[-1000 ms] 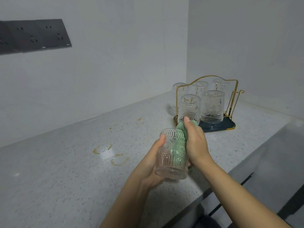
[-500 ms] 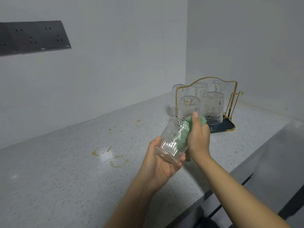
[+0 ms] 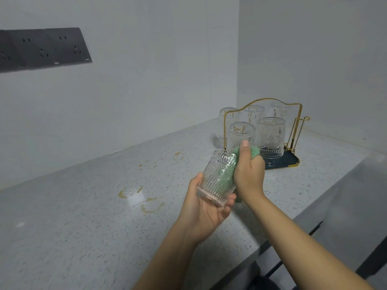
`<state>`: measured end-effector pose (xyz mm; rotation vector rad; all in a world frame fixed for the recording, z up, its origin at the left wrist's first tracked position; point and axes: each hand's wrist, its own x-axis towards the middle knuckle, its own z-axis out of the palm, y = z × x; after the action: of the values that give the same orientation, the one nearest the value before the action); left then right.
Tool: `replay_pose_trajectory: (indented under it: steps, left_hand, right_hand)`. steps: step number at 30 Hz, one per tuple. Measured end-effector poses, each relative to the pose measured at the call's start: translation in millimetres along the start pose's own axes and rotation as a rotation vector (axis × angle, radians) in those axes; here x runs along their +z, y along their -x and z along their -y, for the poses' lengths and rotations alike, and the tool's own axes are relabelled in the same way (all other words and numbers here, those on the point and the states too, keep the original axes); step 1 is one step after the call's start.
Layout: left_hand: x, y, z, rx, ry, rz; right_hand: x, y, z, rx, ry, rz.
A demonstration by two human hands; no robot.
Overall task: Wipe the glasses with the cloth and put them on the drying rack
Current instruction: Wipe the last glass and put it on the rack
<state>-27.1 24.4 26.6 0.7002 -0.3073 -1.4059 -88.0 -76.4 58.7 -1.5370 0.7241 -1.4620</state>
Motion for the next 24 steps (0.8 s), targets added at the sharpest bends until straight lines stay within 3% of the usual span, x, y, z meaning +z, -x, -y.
replay_pose_trajectory:
  steps: [2, 5, 7, 9, 11, 13, 15, 20, 22, 24]
  left_hand:
    - [-0.4, -3.4, 1.8, 0.097, -0.140, -0.055]
    - [-9.7, -12.6, 7.8, 0.428, -0.606, -0.280]
    - [-13.5, -13.6, 9.5, 0.485, -0.713, -0.338]
    - [-13.6, -10.4, 4.4, 0.382, -0.503, -0.254]
    - [-10.0, -4.5, -1.5, 0.164, -0.148, -0.127]
    - [-5.6, -1.0, -3.4, 0.029, -0.016, -0.064]
    - [-1.8, -1.6, -1.5, 0.057, -0.094, -0.102]
    - [-7.0, -9.1, 11.6, 0.516, -0.673, -0.353]
    - [-4.9, -7.3, 11.8, 0.487, -0.561, -0.320]
    - [-1.7, -5.5, 7.8, 0.304, -0.207, -0.209]
  right_hand:
    - [2.3, -2.8, 1.5, 0.046, 0.015, -0.053]
    - [6.1, -6.6, 5.2, 0.104, 0.123, -0.076]
    - [6.9, -5.9, 4.6, 0.114, 0.133, -0.053]
    - [7.2, -2.8, 0.6, 0.105, 0.068, -0.017]
    - [6.0, 0.6, -2.2, 0.067, 0.010, -0.001]
    - [4.9, 1.3, -1.5, 0.030, 0.008, -0.011]
    - [4.9, -0.3, 1.8, 0.045, 0.005, -0.046]
    - [4.7, -3.5, 3.9, 0.139, 0.076, -0.083]
    - [4.1, -1.9, 2.4, 0.116, 0.055, -0.063]
    - [3.6, -0.3, 1.1, 0.089, 0.001, -0.037]
